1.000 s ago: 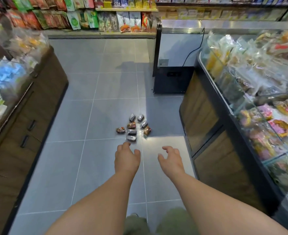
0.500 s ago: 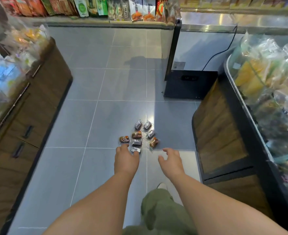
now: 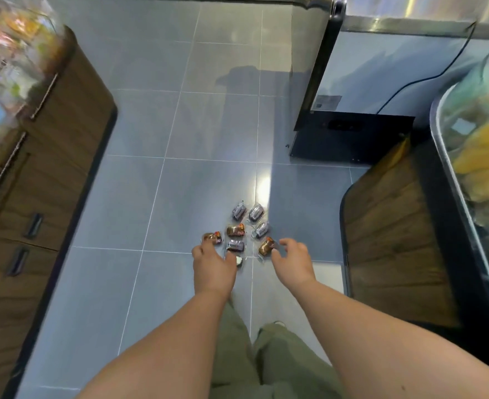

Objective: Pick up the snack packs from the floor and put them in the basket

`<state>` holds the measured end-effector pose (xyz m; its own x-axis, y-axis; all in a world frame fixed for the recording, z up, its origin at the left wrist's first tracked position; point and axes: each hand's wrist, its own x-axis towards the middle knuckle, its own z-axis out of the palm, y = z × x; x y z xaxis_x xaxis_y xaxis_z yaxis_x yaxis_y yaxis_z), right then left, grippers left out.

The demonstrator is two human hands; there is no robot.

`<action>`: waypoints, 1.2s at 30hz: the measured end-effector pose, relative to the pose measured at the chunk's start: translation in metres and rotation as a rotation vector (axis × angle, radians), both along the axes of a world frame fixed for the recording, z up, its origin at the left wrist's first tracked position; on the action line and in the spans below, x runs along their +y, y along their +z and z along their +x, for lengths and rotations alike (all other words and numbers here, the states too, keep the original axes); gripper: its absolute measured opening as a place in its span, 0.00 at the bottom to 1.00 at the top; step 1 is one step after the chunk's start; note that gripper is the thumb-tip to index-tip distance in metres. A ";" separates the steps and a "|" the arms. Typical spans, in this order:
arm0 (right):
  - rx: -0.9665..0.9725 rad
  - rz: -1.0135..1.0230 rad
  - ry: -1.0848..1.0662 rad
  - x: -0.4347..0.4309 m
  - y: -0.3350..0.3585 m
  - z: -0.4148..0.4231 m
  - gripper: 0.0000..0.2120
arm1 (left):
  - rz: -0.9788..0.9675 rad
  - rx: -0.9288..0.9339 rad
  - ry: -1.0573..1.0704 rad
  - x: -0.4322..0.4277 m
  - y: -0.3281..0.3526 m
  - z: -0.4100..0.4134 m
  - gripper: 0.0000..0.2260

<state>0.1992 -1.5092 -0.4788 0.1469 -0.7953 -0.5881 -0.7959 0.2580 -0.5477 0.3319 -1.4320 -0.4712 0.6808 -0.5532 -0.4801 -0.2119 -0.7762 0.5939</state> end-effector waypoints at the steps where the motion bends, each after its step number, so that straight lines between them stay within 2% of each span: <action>1: 0.014 0.001 -0.015 -0.007 -0.003 0.007 0.18 | 0.005 0.006 -0.013 -0.009 -0.005 0.009 0.21; 10: 0.084 0.015 -0.202 -0.072 -0.031 0.065 0.18 | 0.033 0.020 -0.190 -0.085 -0.045 0.089 0.21; 16: 0.112 0.060 -0.192 -0.110 -0.080 0.085 0.18 | 0.109 0.014 -0.329 -0.127 -0.097 0.116 0.21; 25: 0.129 0.191 -0.155 -0.164 -0.214 0.074 0.20 | 0.210 0.027 -0.417 -0.175 -0.234 0.102 0.20; 36: 0.169 0.319 -0.107 -0.198 -0.419 0.054 0.24 | 0.479 0.038 -0.588 -0.184 -0.433 0.085 0.29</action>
